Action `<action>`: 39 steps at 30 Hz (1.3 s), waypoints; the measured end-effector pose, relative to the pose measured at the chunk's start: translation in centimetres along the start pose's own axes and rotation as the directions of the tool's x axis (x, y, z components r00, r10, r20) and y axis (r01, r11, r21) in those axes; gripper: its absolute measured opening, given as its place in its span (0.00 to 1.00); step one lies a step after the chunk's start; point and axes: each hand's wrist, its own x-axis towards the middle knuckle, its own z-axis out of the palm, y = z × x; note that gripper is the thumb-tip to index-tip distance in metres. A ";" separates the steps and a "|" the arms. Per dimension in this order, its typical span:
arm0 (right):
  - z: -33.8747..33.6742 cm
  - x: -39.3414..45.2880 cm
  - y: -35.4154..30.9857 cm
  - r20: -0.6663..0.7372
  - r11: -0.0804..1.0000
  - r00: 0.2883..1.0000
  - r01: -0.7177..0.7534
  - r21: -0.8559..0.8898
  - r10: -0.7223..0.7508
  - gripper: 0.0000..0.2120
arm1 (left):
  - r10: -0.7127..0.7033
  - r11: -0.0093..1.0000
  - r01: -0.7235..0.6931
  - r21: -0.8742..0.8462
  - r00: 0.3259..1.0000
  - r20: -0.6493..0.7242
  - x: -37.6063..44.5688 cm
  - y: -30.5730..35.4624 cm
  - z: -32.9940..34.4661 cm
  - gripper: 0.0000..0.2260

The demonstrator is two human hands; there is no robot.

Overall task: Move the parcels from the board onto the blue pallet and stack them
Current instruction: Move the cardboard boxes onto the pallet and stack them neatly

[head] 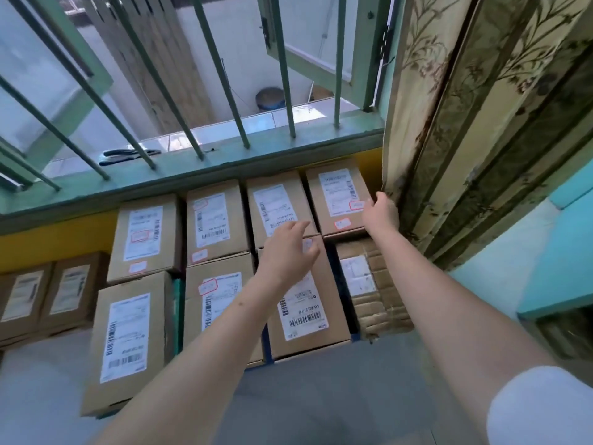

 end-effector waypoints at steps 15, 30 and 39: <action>22.4 -31.0 -28.6 0.356 0.791 0.708 0.516 0.329 -0.610 0.25 | -0.597 0.801 0.506 -0.319 0.648 -0.472 -19.4 -26.8 -20.2 0.19; 61.0 -58.2 -28.6 0.874 0.725 0.383 0.687 -0.051 -0.300 0.26 | -0.987 0.157 0.775 -0.612 0.130 -0.089 -43.6 -69.7 -20.5 0.22; 67.1 -63.9 -27.0 0.867 0.836 0.462 0.538 -0.107 -0.186 0.27 | -0.961 -0.065 0.508 -0.859 0.199 0.191 -45.0 -77.2 -19.0 0.37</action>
